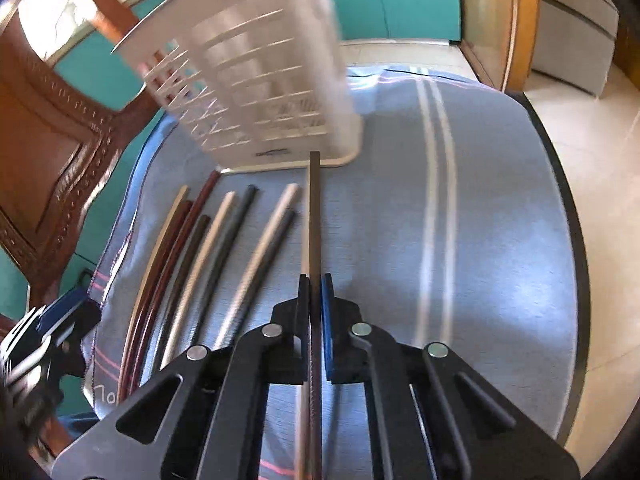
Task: Organize utensils
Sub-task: 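Move the right tool down over a dark brown chopstick, then close the right tool on the dark brown chopstick while the left tool grasps a light wooden chopstick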
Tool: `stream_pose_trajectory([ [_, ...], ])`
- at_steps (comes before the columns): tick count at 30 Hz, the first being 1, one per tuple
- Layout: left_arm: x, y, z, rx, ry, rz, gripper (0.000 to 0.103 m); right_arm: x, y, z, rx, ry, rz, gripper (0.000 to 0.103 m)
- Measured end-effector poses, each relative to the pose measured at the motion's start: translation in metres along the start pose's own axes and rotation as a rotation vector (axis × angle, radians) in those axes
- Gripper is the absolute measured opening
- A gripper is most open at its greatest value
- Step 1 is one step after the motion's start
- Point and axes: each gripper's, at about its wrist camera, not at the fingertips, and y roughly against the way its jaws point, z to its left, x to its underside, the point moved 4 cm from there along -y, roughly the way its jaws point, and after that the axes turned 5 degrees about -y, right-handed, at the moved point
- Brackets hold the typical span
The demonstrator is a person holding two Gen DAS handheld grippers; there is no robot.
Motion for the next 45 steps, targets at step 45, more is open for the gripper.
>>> stream_pose_trajectory([
  [45, -0.045, -0.132, 0.001, -0.048, -0.060, 0.182, 0.009, -0.042, -0.031, 0.012, 0.189, 0.137, 0.006, 0.019],
])
